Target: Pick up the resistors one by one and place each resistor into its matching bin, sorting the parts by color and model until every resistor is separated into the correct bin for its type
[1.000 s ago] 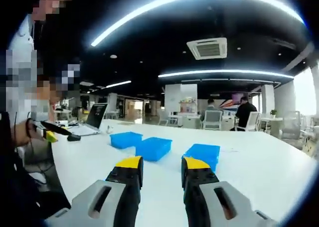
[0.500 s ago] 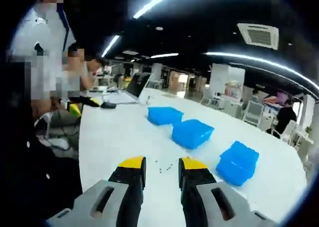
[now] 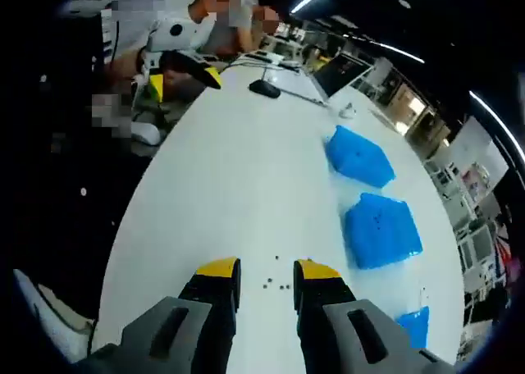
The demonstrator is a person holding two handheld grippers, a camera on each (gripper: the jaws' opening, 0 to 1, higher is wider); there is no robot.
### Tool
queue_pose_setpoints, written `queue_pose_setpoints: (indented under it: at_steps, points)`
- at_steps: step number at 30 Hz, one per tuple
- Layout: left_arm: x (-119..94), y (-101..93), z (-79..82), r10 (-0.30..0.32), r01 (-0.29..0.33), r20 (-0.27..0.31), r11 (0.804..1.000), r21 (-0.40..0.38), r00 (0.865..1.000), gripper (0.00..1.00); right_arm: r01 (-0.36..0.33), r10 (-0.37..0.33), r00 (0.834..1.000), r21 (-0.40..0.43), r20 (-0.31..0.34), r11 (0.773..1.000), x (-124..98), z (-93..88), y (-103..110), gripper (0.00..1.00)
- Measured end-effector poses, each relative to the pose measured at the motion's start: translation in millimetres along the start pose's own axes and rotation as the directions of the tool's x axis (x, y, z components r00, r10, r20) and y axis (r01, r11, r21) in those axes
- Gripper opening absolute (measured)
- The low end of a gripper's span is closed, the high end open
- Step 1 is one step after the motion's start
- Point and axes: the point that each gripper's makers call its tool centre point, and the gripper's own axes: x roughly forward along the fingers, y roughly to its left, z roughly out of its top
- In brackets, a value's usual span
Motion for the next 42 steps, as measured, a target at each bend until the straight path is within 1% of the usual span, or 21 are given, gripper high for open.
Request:
queue_pose_setpoints:
  at_steps: [3, 4, 5, 7, 9, 11, 14, 17, 22, 24, 27, 28, 30, 31, 34, 35, 40, 42]
  points:
    - [-1.2, 0.8, -1.2, 0.004, -0.004, -0.002, 1.0, -0.002, 1.0, 0.57, -0.058, 0.054, 0.997, -0.084, -0.051, 0.995, 13.3, -1.8, -4.2, 0.27]
    - [-1.3, 0.2, -1.5, 0.003, -0.003, -0.001, 1.0, -0.004, 1.0, 0.57, -0.095, 0.087, 0.993, -0.117, -0.075, 0.989, 19.1, -3.5, -3.6, 0.26]
    - [-1.0, -0.9, -2.1, 0.001, -0.001, -0.003, 1.0, -0.005, 1.0, 0.57, -0.115, 0.103, 0.99, -0.132, -0.093, 0.985, 21.9, -5.8, -3.6, 0.25]
    - [-0.1, -2.9, -3.4, -0.002, 0.002, -0.004, 1.0, -0.005, 1.0, 0.57, -0.163, 0.139, 0.981, -0.19, -0.133, 0.968, 30.3, -10.4, -4.4, 0.24]
    - [0.3, -4.5, -4.5, -0.005, 0.005, -0.005, 1.0, -0.01, 1.0, 0.57, -0.206, 0.17, 0.971, -0.221, -0.169, 0.953, 38.5, -14.9, -4.9, 0.24]
    - [0.0, -5.6, -5.8, -0.006, 0.006, -0.008, 1.0, -0.011, 1.0, 0.57, -0.232, 0.182, 0.961, -0.247, -0.209, 0.941, 45.9, -19.8, -8.2, 0.23]
    - [-0.6, -5.8, -6.9, -0.005, 0.005, -0.01, 1.0, -0.015, 1.0, 0.57, -0.267, 0.204, 0.949, -0.265, -0.242, 0.927, 56.6, -24.6, -11.6, 0.2]
    - [-0.6, -6.2, -8.1, -0.004, 0.004, -0.013, 1.0, -0.02, 1.0, 0.57, -0.315, 0.247, 0.931, -0.251, -0.267, 0.915, 63.4, -27.6, -9.9, 0.19]
    - [1.0, -8.1, -11.5, -0.008, 0.008, -0.021, 1.0, -0.022, 1.0, 0.57, -0.365, 0.285, 0.91, -0.254, -0.301, 0.896, 70.5, -30.8, -7.0, 0.17]
    - [1.5, -7.9, -12.1, -0.008, 0.008, -0.019, 1.0, -0.028, 1.0, 0.57, -0.376, 0.294, 0.904, -0.252, -0.31, 0.892, 72.5, -32.3, -6.8, 0.17]
    - [2.4, -6.8, -14.7, -0.007, 0.006, -0.024, 0.999, -0.033, 1.0, 0.57, -0.402, 0.318, 0.891, -0.236, -0.325, 0.885, 74.3, -36.6, -4.2, 0.16]
    - [2.4, -6.5, -15.6, -0.007, 0.006, -0.026, 0.999, -0.033, 1.0, 0.57, -0.41, 0.33, 0.888, -0.224, -0.321, 0.884, 74.8, -37.2, -4.9, 0.15]
    - [2.3, -6.1, -16.6, -0.007, 0.006, -0.028, 0.999, -0.034, 1.0, 0.57, -0.411, 0.33, 0.888, -0.23, -0.319, 0.882, 75.8, -36.9, -5.3, 0.15]
    - [2.3, -5.3, -16.9, -0.006, 0.005, -0.028, 0.999, -0.037, 1.0, 0.57, -0.416, 0.336, 0.885, -0.225, -0.322, 0.881, 75.8, -36.8, -5.1, 0.14]
    - [3.0, -4.5, -17.4, -0.006, 0.005, -0.028, 0.999, -0.038, 1.0, 0.57, -0.438, 0.359, 0.872, -0.204, -0.331, 0.875, 75.3, -39.2, -4.0, 0.11]
    - [3.3, -4.5, -17.5, -0.007, 0.005, -0.028, 0.999, -0.038, 1.0, 0.57, -0.449, 0.372, 0.866, -0.19, -0.335, 0.873, 74.9, -39.5, -1.8, 0.1]
    - [4.5, -4.2, -18.6, -0.008, 0.007, -0.029, 0.999, -0.039, 1.0, 0.57, -0.451, 0.379, 0.862, -0.169, -0.337, 0.876, 75.8, -38.0, -0.7, 0.05]
    - [4.6, -4.6, -18.7, -0.009, 0.008, -0.029, 0.999, -0.039, 1.0, 0.57, -0.452, 0.381, 0.861, -0.164, -0.337, 0.877, 75.7, -37.6, -0.1, 0.05]
